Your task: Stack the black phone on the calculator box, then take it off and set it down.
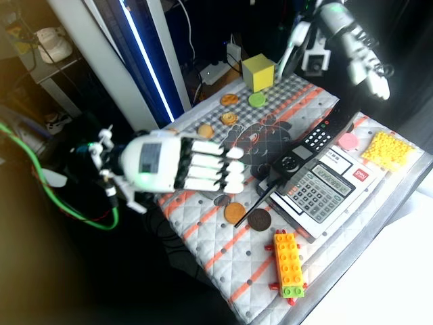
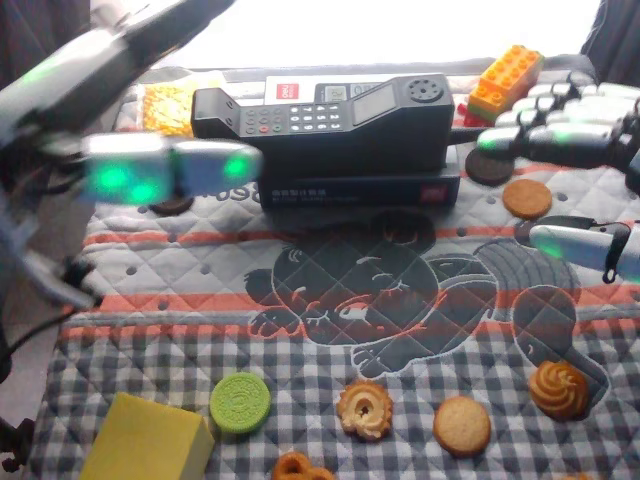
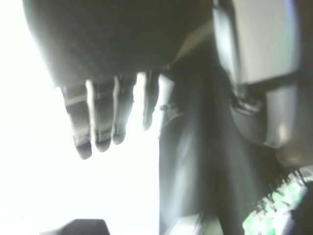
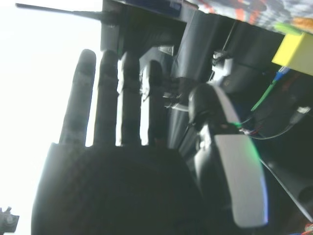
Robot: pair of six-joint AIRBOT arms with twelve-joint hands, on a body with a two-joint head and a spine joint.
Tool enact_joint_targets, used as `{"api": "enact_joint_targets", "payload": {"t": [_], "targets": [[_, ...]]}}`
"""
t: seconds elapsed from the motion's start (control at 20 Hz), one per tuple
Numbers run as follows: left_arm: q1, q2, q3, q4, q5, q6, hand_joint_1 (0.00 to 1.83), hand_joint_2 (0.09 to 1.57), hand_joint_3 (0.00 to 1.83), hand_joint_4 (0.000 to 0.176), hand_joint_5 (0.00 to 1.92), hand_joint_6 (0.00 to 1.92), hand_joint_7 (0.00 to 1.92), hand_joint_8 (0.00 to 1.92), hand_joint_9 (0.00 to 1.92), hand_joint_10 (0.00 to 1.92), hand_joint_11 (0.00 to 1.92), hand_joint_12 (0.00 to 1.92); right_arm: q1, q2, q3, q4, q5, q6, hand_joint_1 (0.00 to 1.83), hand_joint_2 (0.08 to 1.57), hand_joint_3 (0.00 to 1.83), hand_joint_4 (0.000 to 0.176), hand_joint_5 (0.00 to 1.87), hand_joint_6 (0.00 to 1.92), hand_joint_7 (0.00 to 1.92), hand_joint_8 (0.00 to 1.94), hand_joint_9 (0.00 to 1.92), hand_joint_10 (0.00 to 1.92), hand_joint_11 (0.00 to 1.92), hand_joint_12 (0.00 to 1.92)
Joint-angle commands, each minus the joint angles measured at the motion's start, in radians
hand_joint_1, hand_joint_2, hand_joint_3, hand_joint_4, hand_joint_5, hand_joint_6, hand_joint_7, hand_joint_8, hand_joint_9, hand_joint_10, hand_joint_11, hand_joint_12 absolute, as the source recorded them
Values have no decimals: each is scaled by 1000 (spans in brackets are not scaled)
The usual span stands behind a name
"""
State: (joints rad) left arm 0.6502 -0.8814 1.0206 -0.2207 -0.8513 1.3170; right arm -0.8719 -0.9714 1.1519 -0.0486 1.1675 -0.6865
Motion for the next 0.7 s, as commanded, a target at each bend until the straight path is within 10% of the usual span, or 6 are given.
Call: {"api": "enact_joint_targets", "payload": {"t": [0.0,0.05,0.1,0.35,0.5,0.65], "targets": [[38,22,-14,-1,-219,-73,725,873,7,152,78,2,60,0,0,0,4,2,27,3,5,18,114,2,624,1249,0,22,440,2,437,1,398,0,344,81],[99,47,-36,-20,-274,-109,752,890,13,101,72,0,57,0,0,0,0,0,47,2,8,14,113,2,616,1238,0,28,406,0,375,0,309,0,284,61],[133,67,-59,-31,-304,-110,832,934,28,122,75,2,60,1,0,0,0,0,61,0,11,11,113,2,561,1216,0,45,375,0,327,0,268,0,269,57],[250,130,-135,-58,-411,-108,745,987,8,61,37,3,70,9,33,13,0,0,134,-14,36,5,104,2,491,1163,0,73,340,0,380,1,367,3,332,95],[263,135,-143,-61,-418,-108,805,951,0,52,42,6,68,5,26,6,0,0,152,-18,42,2,96,2,515,1166,0,125,298,0,327,4,312,2,283,86],[290,142,-157,-70,-435,-108,792,952,0,77,49,6,76,6,19,2,0,0,186,-33,58,0,76,2,513,1093,0,131,271,0,357,1,379,4,42,993]]}}
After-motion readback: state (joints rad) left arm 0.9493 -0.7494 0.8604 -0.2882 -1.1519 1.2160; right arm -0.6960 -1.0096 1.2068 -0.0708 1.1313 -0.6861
